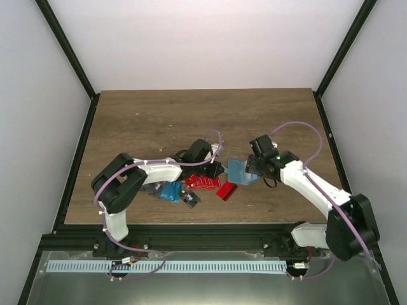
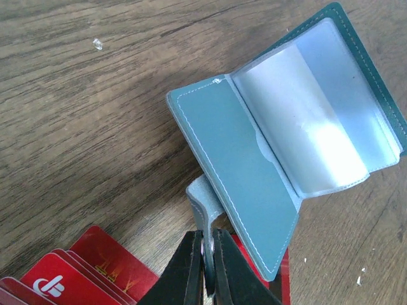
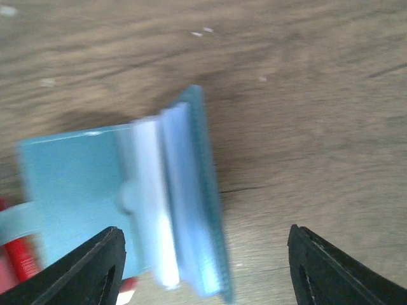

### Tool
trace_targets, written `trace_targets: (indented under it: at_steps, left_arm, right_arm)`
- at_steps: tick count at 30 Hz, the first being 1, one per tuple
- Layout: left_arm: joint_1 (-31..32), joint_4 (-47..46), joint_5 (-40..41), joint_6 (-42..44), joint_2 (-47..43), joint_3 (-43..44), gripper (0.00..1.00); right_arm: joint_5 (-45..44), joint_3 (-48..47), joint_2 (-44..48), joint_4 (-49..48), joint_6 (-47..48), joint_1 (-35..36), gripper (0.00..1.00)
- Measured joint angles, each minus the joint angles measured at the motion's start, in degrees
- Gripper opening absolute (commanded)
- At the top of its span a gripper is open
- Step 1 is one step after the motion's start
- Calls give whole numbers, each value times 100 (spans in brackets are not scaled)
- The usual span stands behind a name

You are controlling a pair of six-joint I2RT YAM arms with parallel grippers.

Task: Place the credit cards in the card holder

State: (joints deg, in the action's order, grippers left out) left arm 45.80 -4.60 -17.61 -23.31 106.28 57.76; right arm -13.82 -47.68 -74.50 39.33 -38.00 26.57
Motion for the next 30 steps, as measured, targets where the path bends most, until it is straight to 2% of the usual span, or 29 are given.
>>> trace_targets:
  at_steps: [8, 13, 22, 30]
  left_arm:
    - [0, 7, -13, 0, 11, 26, 4]
    - [0, 4, -68, 0, 11, 26, 4]
    - [0, 4, -68, 0, 11, 26, 4]
    - [0, 4, -68, 0, 11, 26, 4]
  right_arm:
    - [1631, 28, 1032, -702, 90, -9, 61]
    - [2415, 197, 933, -1185, 83, -9, 60]
    - [2118, 302, 55, -1300, 15, -9, 61]
    - [1606, 555, -186, -1311, -26, -13, 63]
